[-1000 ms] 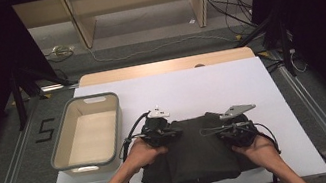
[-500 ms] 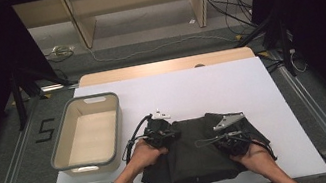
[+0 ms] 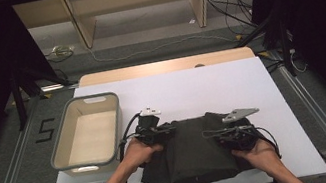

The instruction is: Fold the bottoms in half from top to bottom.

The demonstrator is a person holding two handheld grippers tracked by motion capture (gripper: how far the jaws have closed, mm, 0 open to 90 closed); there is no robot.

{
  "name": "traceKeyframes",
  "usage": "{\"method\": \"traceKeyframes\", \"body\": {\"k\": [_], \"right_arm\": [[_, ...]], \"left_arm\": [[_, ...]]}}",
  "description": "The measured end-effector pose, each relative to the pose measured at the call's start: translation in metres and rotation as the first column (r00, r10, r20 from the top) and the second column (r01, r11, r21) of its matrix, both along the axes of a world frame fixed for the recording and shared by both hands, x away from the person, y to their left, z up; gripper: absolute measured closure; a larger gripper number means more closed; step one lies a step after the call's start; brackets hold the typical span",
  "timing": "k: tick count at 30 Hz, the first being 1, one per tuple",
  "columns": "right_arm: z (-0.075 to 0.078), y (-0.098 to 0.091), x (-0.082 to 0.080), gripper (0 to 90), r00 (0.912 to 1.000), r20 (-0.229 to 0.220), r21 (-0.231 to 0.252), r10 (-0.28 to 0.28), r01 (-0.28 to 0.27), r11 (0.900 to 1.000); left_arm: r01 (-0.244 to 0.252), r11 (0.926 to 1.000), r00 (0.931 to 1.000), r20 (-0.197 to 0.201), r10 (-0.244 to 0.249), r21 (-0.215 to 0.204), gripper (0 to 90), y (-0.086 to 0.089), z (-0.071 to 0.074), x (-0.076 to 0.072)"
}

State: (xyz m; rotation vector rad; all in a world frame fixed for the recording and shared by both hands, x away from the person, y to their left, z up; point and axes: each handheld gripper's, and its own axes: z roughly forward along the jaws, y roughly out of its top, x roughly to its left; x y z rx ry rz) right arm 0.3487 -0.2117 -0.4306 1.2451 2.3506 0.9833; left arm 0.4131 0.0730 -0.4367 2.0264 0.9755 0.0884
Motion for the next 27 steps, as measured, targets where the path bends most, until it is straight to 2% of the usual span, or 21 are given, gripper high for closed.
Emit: {"method": "traceKeyframes", "body": {"k": [2,3,4,5,6,7,12,19,22,26,27], "right_arm": [[0.003,-0.002,0.0,62.1,0.9999,0.009,0.013,-0.008,0.007,0.9999],[0.005,-0.005,0.0,58.6,0.9998,0.017,0.024,-0.013,0.012,0.9996],[0.009,-0.009,0.0,52.9,0.9994,0.02,0.042,-0.028,0.027,0.9988],[0.009,-0.009,0.0,52.9,0.9994,0.02,0.042,-0.028,0.027,0.9988],[0.01,-0.014,0.001,48.9,0.999,0.02,0.051,-0.04,0.039,0.9979],[0.011,-0.016,0.001,47.2,0.9986,0.016,0.057,-0.051,0.05,0.9971],[0.011,-0.028,0.003,39.1,0.9957,-0.007,0.085,-0.092,0.093,0.9921],[0.01,-0.039,0.004,33.3,0.9901,-0.015,0.084,-0.139,0.14,0.9865],[0.007,-0.046,0.006,28.7,0.9864,-0.039,0.078,-0.16,0.162,0.9836],[0.005,-0.052,0.007,24.1,0.9833,-0.059,0.089,-0.172,0.177,0.9802],[0.003,-0.057,0.009,21.4,0.9806,-0.079,0.093,-0.179,0.186,0.9781]], "left_arm": [[-0.002,1.0,1.0,0.002,0.002,0.0,69.4,0.003,0.001,0.0],[-0.009,1.0,0.9999,0.004,0.009,-0.003,69.4,0.006,0.003,-0.001],[-0.033,0.9994,0.9994,0.005,0.033,-0.011,59.2,0.01,0.006,0.0],[-0.033,0.9994,0.9994,0.005,0.033,-0.011,53.9,0.01,0.006,0.0],[-0.061,0.9974,0.998,-0.015,0.061,-0.038,49.7,0.016,0.01,0.0],[-0.061,0.9974,0.998,-0.015,0.061,-0.038,47.1,0.016,0.01,0.0],[-0.117,0.9922,0.9931,-0.014,0.116,-0.045,39.5,0.027,0.019,0.001],[-0.134,0.991,0.9906,-0.03,0.133,-0.009,32.8,0.03,0.014,0.0],[-0.15,0.9886,0.9877,-0.042,0.15,0.013,30.0,0.032,0.011,0.0],[-0.154,0.9879,0.986,-0.062,0.155,0.018,29.0,0.035,0.009,0.0],[-0.16,0.9869,0.9846,-0.069,0.161,0.022,28.0,0.036,0.008,0.001]]}}
